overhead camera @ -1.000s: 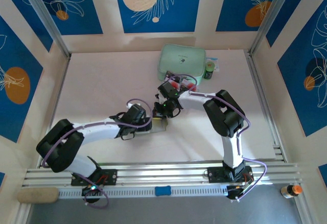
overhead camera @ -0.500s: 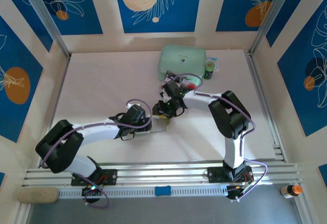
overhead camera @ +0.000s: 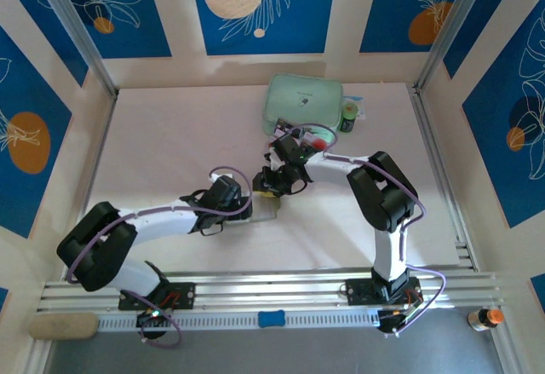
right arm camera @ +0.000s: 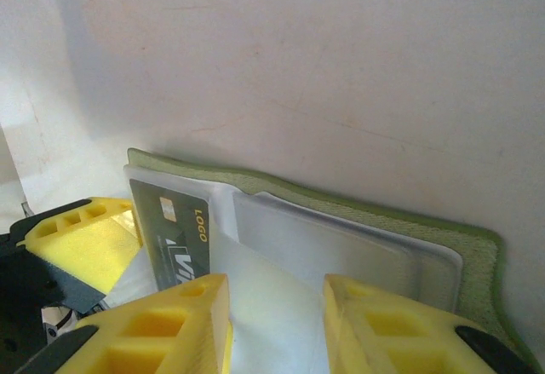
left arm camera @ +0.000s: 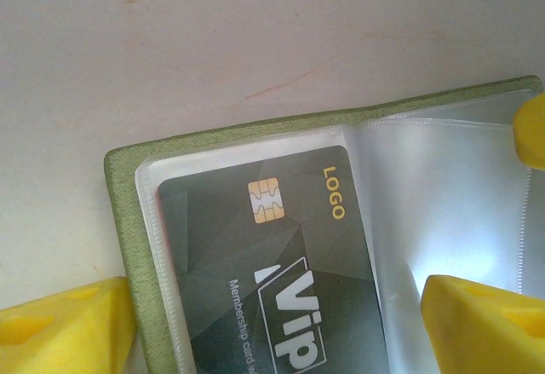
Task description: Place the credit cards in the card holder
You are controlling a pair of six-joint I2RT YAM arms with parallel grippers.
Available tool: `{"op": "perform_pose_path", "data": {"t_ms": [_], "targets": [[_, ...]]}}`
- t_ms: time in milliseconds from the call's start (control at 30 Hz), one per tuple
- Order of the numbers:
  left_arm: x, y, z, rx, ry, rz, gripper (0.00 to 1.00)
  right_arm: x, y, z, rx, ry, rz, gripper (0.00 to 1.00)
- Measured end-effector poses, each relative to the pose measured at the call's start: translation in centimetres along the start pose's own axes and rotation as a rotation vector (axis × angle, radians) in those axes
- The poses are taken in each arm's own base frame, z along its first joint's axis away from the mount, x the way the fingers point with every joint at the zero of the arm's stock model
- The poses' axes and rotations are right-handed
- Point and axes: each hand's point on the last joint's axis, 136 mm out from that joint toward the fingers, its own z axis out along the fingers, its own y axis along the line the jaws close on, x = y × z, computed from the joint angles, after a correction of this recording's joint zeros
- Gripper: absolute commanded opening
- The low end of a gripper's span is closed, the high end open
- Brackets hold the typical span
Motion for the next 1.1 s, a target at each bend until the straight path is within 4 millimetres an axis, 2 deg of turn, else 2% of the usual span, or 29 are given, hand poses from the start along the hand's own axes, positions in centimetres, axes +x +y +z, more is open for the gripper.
{"op": "perform_pose_path", "data": {"t_ms": [367,533,767,1100], "targets": [[0.1,0.2,-0.2,0.002,-0.003,-0.001,0.88,0.3,0.2,0.6,-0.034,0.025,0.026,0.35],[-0.5,0.0,-1.6,0.02,-0.032,-0.006,0.91,0.6,0.4,0.6,-0.039,0.032,0.028,0.41],[-2.8,-0.2,-5.0,0.054,-0.137,-0.028,0.93,1.9,2.8,0.0,-0.055,0.037,-0.007,0.51],[-3.3,2.0,-7.6,0.033,-0.201,-0.066,0.94,2.1,5.9,0.3,-0.057,0.027,-0.05,0.55]]}}
